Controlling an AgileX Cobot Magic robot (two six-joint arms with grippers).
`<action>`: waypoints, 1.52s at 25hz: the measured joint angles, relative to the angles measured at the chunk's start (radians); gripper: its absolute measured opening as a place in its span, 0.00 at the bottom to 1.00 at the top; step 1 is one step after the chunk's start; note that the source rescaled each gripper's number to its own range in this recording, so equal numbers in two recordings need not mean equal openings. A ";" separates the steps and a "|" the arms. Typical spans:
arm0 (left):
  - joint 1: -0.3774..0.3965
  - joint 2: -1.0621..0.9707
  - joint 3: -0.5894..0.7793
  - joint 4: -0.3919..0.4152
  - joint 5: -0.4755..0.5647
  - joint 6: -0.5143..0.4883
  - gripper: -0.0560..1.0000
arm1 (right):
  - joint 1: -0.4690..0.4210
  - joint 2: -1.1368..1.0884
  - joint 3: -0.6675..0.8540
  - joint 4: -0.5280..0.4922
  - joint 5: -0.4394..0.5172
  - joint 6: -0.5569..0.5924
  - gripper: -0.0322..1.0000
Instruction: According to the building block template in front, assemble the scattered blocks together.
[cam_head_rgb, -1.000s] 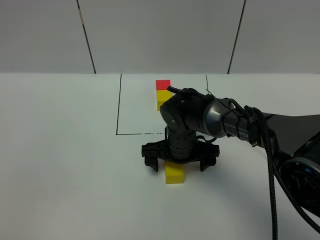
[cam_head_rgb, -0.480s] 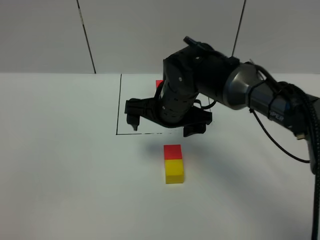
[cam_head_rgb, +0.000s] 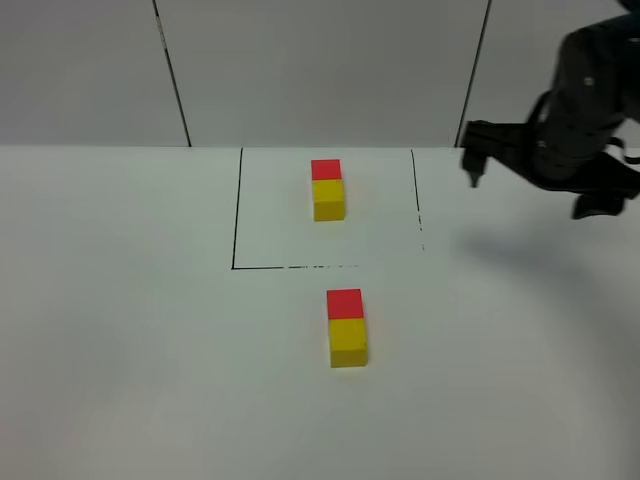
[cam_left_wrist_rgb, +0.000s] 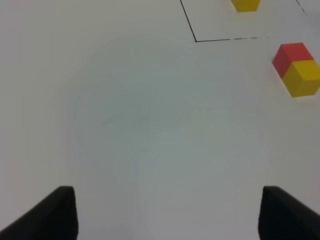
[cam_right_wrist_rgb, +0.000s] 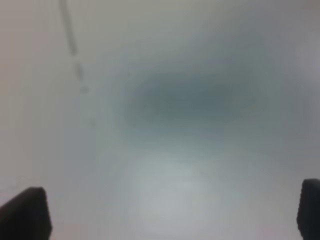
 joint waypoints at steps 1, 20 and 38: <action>0.000 0.000 0.000 0.000 0.000 0.000 0.59 | -0.035 -0.048 0.051 -0.013 -0.022 0.000 0.97; 0.000 0.000 0.000 0.000 0.000 0.000 0.59 | -0.268 -1.227 0.968 -0.130 -0.050 0.001 0.89; 0.000 0.000 0.000 0.000 0.000 0.000 0.59 | -0.167 -1.764 1.029 -0.148 0.092 -0.027 0.79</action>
